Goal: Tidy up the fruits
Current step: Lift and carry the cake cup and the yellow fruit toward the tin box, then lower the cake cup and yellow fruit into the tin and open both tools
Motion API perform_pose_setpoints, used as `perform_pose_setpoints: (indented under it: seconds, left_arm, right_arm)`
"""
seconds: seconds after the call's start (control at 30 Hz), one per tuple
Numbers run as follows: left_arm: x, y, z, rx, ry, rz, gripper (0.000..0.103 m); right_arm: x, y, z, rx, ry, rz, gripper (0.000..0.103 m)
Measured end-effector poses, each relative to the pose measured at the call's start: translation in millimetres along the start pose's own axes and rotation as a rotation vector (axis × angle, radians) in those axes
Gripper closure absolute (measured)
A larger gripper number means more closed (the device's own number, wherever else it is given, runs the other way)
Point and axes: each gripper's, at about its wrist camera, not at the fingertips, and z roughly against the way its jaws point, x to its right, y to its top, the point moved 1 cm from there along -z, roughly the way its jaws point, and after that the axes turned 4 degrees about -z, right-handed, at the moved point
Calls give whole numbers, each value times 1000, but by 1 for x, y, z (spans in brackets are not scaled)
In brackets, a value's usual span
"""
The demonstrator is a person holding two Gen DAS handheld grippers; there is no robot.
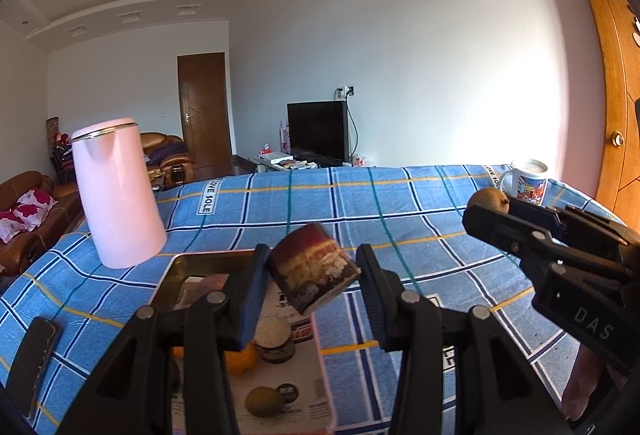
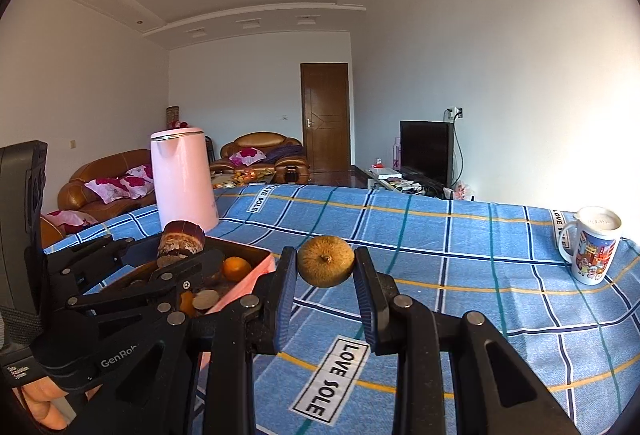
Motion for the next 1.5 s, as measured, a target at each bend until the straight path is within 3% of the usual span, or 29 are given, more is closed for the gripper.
perform_pose_setpoints:
  seconds: [0.5,1.5]
  left_arm:
    - [-77,-11,8,-70,77,77,57]
    - [-104,-37,2,-161,50,81,57]
  right_arm:
    - [-62,8,-29,-49,126,59,73]
    - [-111,-30,-90,-281,146,119,72]
